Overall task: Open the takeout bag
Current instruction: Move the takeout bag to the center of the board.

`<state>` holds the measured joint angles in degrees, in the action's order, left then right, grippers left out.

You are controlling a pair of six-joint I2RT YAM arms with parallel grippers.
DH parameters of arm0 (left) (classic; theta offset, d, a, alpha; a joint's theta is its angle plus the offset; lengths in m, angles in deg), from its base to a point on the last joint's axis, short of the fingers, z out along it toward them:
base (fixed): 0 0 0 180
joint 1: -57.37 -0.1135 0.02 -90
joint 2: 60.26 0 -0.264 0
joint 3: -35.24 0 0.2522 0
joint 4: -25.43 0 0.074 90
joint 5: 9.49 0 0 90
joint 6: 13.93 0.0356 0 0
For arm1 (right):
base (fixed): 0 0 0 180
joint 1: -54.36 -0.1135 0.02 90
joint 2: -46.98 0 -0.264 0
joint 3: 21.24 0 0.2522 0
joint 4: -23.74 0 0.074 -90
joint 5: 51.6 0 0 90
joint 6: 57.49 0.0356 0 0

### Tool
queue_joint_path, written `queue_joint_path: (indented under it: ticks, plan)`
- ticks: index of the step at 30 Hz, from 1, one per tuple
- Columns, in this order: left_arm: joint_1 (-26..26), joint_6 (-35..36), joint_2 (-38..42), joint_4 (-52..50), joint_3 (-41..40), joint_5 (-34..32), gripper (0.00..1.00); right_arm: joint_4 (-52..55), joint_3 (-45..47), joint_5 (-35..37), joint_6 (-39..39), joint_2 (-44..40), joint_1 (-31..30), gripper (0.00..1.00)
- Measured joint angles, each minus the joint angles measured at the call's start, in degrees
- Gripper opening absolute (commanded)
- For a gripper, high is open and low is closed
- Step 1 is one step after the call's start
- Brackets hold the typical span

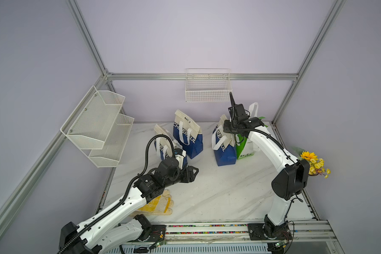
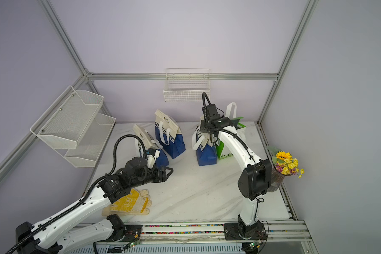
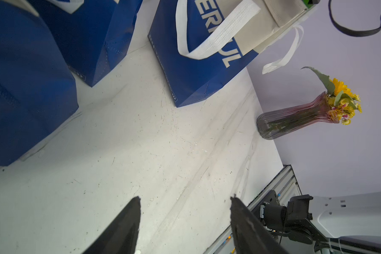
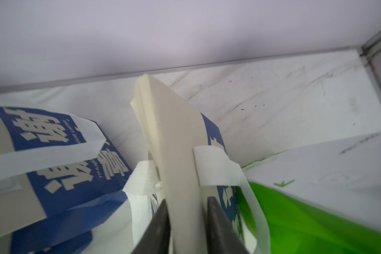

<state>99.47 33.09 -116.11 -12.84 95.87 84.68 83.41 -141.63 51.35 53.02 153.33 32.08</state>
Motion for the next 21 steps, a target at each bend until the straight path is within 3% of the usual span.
queue_joint_path:
  ticks: [2,6,11,21]
  plan:
    - [0.0,-0.1,-0.4,0.3,0.0,0.0,0.6,-0.6,0.5,-0.7,0.1,-0.1,-0.1,0.0]
    - [0.0,0.1,-0.5,1.4,0.0,0.0,0.53,-3.3,5.7,-1.1,0.2,-4.7,-2.1,0.0]
    - [-0.2,0.1,-1.1,1.6,1.9,0.2,0.49,-1.0,11.4,-0.9,0.0,-13.5,-8.7,0.0]
    - [-0.5,-3.0,-0.7,10.1,4.0,5.0,0.48,0.4,21.9,-3.8,-0.4,-28.1,-21.9,0.0]
